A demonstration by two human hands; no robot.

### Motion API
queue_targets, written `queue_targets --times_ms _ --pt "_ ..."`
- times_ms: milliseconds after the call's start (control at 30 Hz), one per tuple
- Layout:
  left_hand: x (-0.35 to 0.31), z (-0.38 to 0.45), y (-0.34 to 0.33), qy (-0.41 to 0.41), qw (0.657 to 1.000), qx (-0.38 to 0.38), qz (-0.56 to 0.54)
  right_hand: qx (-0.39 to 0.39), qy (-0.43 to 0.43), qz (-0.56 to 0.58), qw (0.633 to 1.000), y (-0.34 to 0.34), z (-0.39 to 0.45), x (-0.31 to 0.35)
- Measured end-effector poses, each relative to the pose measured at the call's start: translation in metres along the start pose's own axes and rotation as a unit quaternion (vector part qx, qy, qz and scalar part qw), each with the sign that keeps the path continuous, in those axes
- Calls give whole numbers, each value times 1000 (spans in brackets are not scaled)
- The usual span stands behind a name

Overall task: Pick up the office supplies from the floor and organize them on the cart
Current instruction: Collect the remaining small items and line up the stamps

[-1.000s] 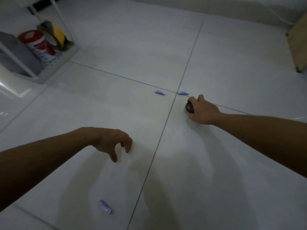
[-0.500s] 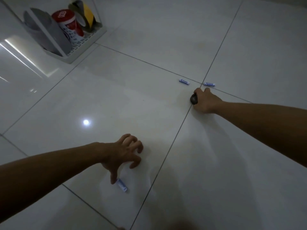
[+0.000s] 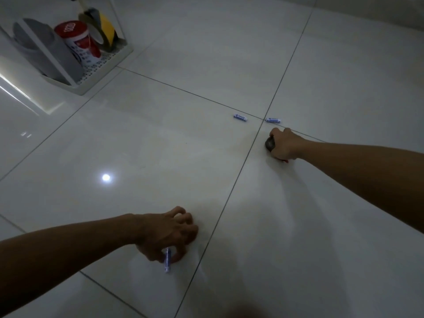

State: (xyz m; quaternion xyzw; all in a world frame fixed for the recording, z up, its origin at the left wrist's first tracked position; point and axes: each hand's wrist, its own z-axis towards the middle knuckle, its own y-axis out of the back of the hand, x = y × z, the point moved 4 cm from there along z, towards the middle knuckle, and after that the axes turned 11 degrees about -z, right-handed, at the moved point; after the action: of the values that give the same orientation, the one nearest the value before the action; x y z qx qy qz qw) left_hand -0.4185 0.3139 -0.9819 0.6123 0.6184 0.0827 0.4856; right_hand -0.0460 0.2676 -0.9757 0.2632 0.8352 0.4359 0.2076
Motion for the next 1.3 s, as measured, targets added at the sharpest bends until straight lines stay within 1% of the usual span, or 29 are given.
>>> queue_targets --times_ms 67,100,167,267,400,500,567,600,667,733,767,833,900,967,1033,1100,1200,1300 --pt "5 2 -1 -10 1000 -2 -4 4 2 -8 1000 0 -4 0" --pt "9 2 1 -11 1000 -20 -20 5 5 -15 1000 0 -5 0" --pt "16 6 11 -2 994 -87 -63 2 11 -34 999 -1 -6 -1" --pt "34 9 35 67 965 -195 -163 -1 13 -41 999 0 -8 -2" --pt "65 12 64 144 908 -302 -253 -1 15 0 1000 3 -8 -6" --pt "83 17 86 172 831 -386 -361 -28 46 66 996 5 -4 -5" --pt "95 19 95 181 780 -428 -420 -56 69 105 990 9 -4 -2" --pt "101 20 98 185 760 -443 -437 -67 78 120 987 11 -5 0" --pt "110 22 101 197 737 -462 -453 -80 90 139 983 14 -4 5" --pt "114 22 104 209 732 -470 -448 -63 94 148 982 14 -2 8" --pt "117 23 105 216 739 -468 -434 -41 99 151 983 13 -1 10" --pt "122 23 109 235 771 -461 -371 1 111 164 980 12 0 13" --pt "127 23 118 246 793 -464 -308 0 115 186 976 15 1 13" --pt "132 27 132 256 803 -470 -261 -15 107 221 969 17 3 8" --pt "136 34 150 273 811 -470 -218 -18 86 285 954 12 7 1" --pt "141 45 172 280 812 -476 -190 -18 56 342 938 1 8 -5" --pt "156 68 202 287 814 -481 -152 -17 25 393 919 -23 6 -10" --pt "181 88 218 319 789 -500 -159 -19 13 434 901 -36 8 -11"
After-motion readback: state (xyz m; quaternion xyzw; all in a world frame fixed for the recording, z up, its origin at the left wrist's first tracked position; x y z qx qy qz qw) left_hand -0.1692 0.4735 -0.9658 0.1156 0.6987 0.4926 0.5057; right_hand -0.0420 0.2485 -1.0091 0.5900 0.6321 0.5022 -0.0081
